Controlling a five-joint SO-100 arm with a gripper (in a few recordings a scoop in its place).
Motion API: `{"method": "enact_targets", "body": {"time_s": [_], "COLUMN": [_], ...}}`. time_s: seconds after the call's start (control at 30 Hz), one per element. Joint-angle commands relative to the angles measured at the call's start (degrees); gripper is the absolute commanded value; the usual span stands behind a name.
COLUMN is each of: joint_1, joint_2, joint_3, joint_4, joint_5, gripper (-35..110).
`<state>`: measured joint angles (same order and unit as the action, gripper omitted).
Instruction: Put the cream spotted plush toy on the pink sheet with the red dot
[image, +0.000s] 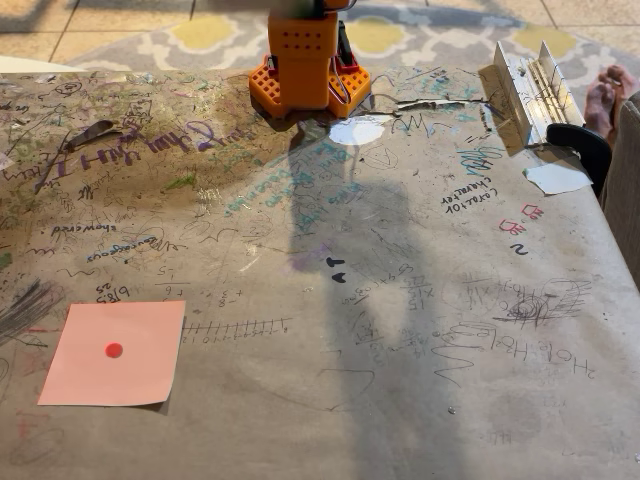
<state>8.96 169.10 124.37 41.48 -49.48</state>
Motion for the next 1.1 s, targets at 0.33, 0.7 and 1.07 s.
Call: {"method": "enact_targets", "body": {"time_s": [0.33,0.7,1.07], "joint_1": [5.4,6.1,11.7], "joint_2": [17.1,21.4,-15.7], "joint_3": [-1.0,1.1,-24.9], "joint_4": [-12.6,-11.9,-0.9], "joint_5": [-4.5,-2.1,2.1], "gripper": [0,0,7]}}
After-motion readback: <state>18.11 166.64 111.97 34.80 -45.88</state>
